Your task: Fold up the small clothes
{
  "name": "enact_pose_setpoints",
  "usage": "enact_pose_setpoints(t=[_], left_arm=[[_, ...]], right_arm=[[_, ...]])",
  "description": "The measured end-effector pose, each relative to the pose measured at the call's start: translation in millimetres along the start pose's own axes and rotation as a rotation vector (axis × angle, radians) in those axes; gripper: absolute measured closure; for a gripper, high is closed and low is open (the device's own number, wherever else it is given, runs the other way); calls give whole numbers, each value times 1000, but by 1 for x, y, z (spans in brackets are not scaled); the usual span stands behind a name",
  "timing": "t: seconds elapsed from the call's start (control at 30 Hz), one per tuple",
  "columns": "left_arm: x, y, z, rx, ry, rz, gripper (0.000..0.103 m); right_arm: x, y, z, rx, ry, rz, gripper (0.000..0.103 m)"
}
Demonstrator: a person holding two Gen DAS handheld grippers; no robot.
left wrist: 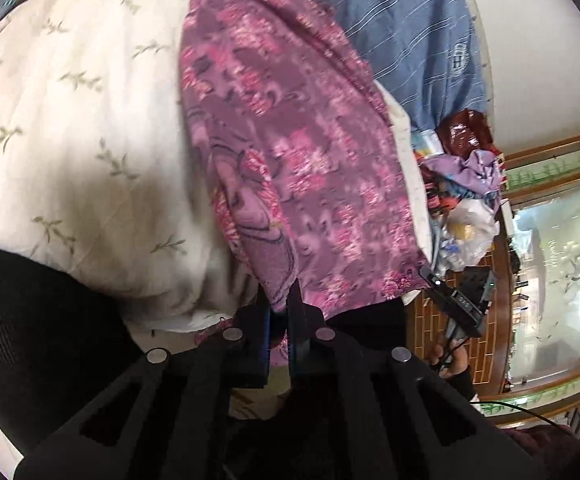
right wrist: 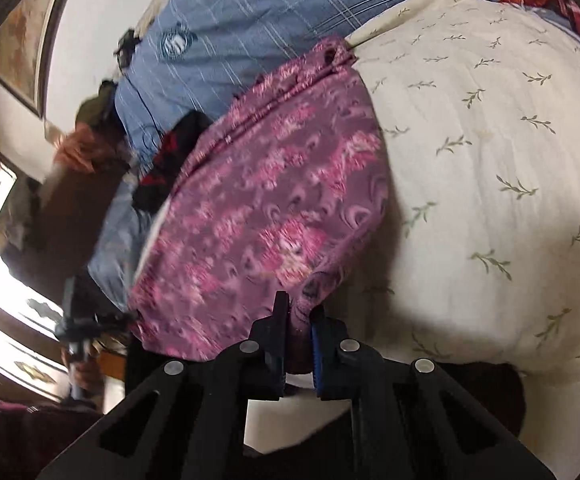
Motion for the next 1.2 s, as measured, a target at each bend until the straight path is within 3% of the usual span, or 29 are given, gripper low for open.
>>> enact_pose_setpoints(t=[0.2, 0.43, 0.77, 1.2], left_arm=[[-18, -25, -22, 113, -65, 8, 99], [-67, -49, -51, 157, -151, 31, 99], [-196, -39, -85, 147, -285, -12, 99], [-378, 17, -66, 125, -322, -200, 99]], right_arm=[[-23, 14, -9, -94, -69, 39, 94], [-81, 37, -9, -198, -161, 39, 95], [-206, 43, 8, -235, -280, 24, 95], [-358, -20, 83, -177, -345, 204, 95]])
Point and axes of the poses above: each gripper's, at about its wrist camera, not at the fingertips, and z roughly the way its jaws point, y to its left, x to its underside, the point moved 10 cm from there along z, roughly the way its jaws point, and after that the axes turned 12 degrees about y, right-handed, at the moved point
